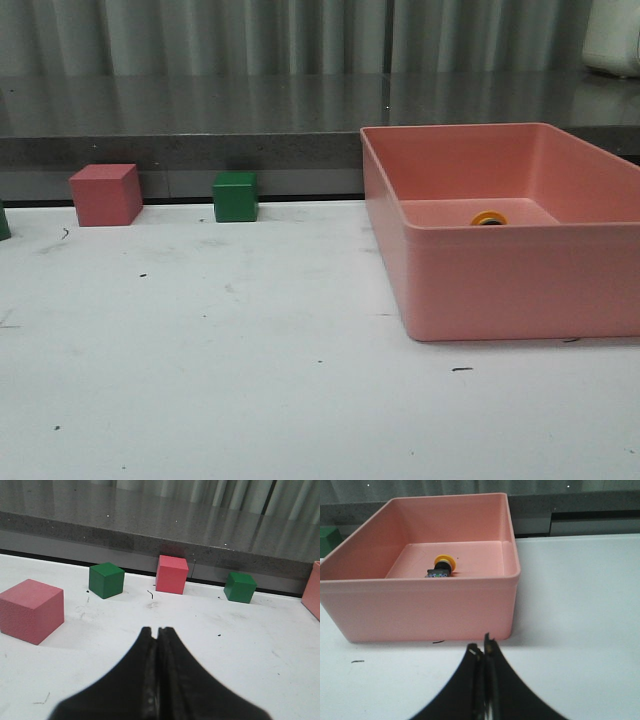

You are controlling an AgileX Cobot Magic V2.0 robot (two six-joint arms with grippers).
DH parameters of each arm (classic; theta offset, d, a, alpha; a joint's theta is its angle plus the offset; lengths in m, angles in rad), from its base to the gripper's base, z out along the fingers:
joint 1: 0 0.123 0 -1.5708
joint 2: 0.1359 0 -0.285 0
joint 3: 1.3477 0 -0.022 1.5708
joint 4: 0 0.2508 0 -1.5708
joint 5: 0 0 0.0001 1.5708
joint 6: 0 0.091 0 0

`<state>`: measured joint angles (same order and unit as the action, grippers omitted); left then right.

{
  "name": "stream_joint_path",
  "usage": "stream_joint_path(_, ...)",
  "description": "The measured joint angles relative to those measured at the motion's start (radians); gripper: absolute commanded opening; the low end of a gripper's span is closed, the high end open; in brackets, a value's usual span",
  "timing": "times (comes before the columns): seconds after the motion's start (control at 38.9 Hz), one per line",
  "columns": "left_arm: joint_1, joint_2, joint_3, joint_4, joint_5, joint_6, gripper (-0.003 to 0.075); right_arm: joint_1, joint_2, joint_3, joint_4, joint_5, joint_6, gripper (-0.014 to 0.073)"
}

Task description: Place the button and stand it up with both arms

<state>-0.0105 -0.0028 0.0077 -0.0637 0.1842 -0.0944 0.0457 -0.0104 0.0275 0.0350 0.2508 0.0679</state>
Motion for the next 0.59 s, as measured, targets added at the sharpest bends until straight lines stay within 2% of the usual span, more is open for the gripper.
stream_joint_path(0.21,0.000,0.000,0.000,-0.012,-0.026,0.000,-0.0020,0.000,0.000,0.000,0.000,-0.039,0.000,-0.0067)
stream_joint_path(0.41,0.000,0.000,0.000,-0.032,-0.219,0.000,-0.0020,0.000,0.000,-0.007,0.000,-0.087,0.000,-0.0067)
stream_joint_path(0.59,0.000,0.018,-0.099,-0.002,-0.184,0.000,-0.0020,0.000,0.000,-0.155,0.000,-0.055,0.000,-0.0067)
